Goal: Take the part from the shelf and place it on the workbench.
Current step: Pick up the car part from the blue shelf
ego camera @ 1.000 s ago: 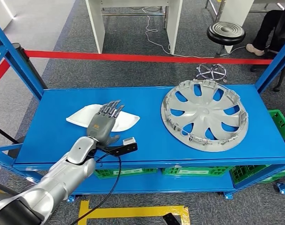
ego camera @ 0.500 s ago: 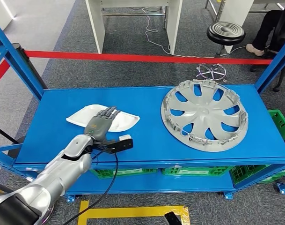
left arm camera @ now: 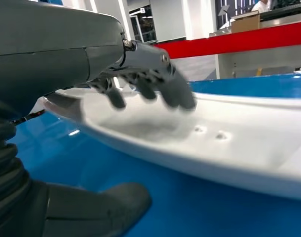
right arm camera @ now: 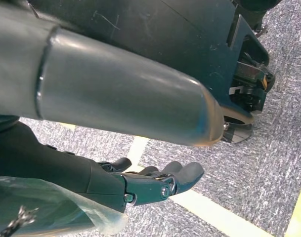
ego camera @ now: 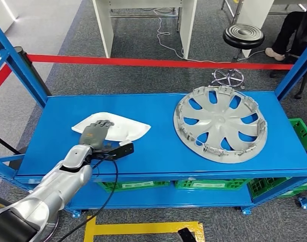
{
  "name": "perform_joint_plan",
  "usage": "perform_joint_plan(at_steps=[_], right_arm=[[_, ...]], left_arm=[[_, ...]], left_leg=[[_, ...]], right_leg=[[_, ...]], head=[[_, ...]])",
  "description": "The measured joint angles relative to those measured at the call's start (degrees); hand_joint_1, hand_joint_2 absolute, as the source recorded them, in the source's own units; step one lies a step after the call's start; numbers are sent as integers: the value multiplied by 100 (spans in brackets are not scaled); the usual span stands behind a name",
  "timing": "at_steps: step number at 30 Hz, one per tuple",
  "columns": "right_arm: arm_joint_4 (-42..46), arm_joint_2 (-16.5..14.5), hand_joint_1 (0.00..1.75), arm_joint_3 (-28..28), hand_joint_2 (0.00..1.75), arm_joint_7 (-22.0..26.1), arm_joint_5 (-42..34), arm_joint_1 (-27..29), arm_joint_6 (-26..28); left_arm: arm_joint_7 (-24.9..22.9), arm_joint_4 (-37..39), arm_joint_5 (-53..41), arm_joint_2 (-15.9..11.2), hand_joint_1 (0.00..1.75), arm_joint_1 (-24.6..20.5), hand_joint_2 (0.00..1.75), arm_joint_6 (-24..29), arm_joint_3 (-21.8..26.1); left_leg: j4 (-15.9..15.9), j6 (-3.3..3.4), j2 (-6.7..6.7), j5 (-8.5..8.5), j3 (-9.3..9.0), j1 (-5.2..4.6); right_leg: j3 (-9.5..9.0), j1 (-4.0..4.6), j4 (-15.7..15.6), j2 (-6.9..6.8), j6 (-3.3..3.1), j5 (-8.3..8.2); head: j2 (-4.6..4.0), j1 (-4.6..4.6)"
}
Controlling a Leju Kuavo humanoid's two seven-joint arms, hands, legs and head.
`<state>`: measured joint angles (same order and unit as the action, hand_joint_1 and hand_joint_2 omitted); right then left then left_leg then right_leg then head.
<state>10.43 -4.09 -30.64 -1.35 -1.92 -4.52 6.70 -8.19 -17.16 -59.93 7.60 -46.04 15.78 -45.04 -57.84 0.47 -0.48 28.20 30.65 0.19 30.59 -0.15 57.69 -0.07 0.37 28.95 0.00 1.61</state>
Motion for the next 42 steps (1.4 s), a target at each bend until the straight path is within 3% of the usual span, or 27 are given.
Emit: perform_joint_plan(at_steps=[10, 15, 22, 24, 27, 29, 30, 33, 37, 42], right_arm=[[0, 0, 0, 42, 0, 310, 1, -6, 196], [2, 0, 0, 67, 0, 423, 14, -22, 268], [0, 0, 0, 87, 0, 447, 36, -11, 333], [0, 0, 0, 96, 0, 443, 34, 9, 377], [0, -1, 0, 108, 0, 416, 19, 58, 439], [-1, -2, 0, 116, 0, 384, 3, 95, 479], [-1, -3, 0, 126, 0, 370, -5, 115, 494], [-3, -7, 0, 167, 0, 298, -34, 160, 542], [-4, -9, 0, 216, 0, 213, -74, 176, 631], [-4, -9, 0, 259, 0, 256, -99, 206, 751]], left_arm=[[-400, 56, -390, -155, 175, -1, 175, 236, -17], [-187, 57, -374, -277, 175, 30, 175, 603, 3], [926, -113, -218, -377, 175, 400, 175, 2139, 427], [1592, -545, -531, -359, 175, 663, 175, 2285, 985], [3216, -1390, -920, -77, 175, 1070, 175, 2295, 2438], [4199, -1838, -536, 236, 175, 1205, 175, 2294, 3410], [4471, -2033, -215, 372, 175, 1240, 175, 2294, 3778], [4677, -2648, 1112, 602, 175, 1408, 175, 2291, 4257], [4687, -3784, 3458, 549, 175, 1902, 175, 2137, 3737], [4683, -5613, 5311, 182, 175, 2743, 175, 1120, 2733]], left_leg=[[0, -1, 0, 0, 4, 0], [0, -1, 0, -1, 3, 0], [0, -1, 0, -1, 3, 0], [-1, -1, 1, -1, 6, -1], [-4, -1, 3, 0, 19, -2], [-6, 1, 7, 1, 25, -3], [-6, 2, 9, 2, 26, -3], [-8, 4, 9, 3, 26, -3], [-7, 4, 7, 3, 27, -1], [-6, 4, 6, 4, 31, -1]], right_leg=[[2, -1, 0, 2, 0, 0], [2, 0, 0, 1, 0, 0], [6, 0, 1, 2, 0, 0], [11, -1, 1, 3, 0, 1], [22, -2, 1, 9, 2, 1], [27, -3, 0, 18, 3, 0], [27, -4, 0, 19, 5, -2], [28, -4, -1, 15, 10, -5], [27, -1, 0, 13, 10, -5], [28, -1, -1, 11, 10, -2]], head=[[0, 1], [0, 0], [0, 0], [0, 0], [0, 2], [0, 2], [0, 2], [0, 0], [0, 0], [0, 1]])
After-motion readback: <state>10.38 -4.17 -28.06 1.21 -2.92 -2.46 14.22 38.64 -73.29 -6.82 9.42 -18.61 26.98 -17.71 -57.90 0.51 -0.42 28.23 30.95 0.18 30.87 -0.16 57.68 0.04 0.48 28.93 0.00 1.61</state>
